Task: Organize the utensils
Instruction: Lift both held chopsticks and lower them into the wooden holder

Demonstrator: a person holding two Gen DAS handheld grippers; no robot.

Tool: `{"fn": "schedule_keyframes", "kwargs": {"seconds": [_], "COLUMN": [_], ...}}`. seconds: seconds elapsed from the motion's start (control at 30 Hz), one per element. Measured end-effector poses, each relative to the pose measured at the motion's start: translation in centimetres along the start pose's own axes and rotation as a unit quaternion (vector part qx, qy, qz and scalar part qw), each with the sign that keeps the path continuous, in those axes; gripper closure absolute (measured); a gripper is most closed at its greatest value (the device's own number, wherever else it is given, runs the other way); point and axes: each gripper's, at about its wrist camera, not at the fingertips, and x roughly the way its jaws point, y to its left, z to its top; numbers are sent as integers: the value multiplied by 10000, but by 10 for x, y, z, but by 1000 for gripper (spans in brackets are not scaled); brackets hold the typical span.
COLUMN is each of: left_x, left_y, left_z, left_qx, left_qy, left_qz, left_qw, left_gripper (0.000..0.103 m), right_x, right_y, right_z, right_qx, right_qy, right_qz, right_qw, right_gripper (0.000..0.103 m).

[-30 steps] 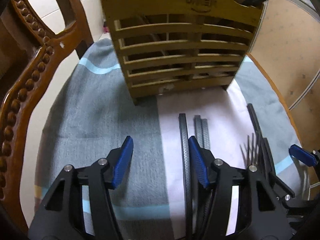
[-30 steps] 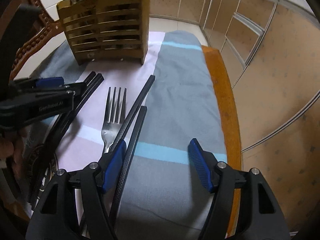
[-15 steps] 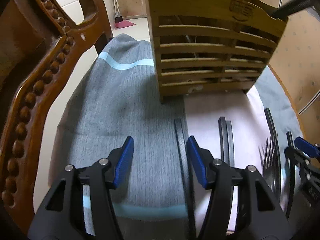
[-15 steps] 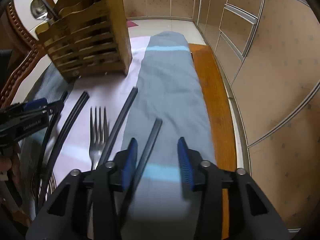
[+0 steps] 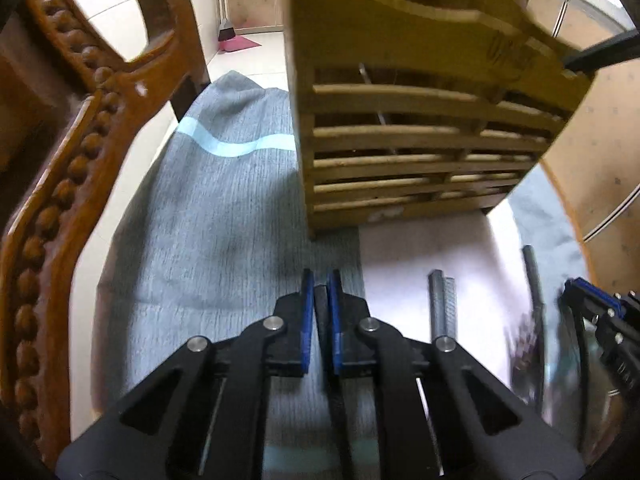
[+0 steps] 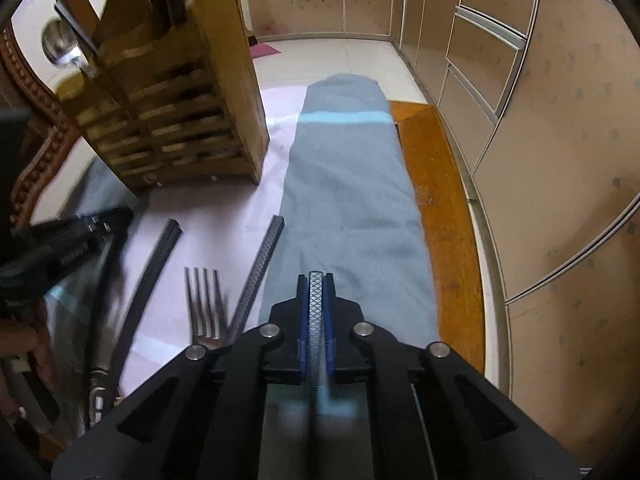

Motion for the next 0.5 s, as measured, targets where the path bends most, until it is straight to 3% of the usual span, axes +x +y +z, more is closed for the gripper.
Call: {"fn": "schedule_keyframes", "kwargs": {"seconds": [0.23, 0.5], "left_x": [-94, -217], "left_y": [12, -13], "left_z": [4, -37], "left_qx": [-93, 93], "left_qy": [-776, -1765], "left_qz": [-233, -474], "left_qw": [9967, 9831], "left_gripper": [96, 96], "right_x": [-71, -158], "right_y": [-7, -9], "right_z": [10, -2], "right_qx": [272, 350], "right_qy": [-705, -1586], "right_qz": [637, 1066], "right_qw": [9951, 9809], "right_gripper": [96, 96]}}
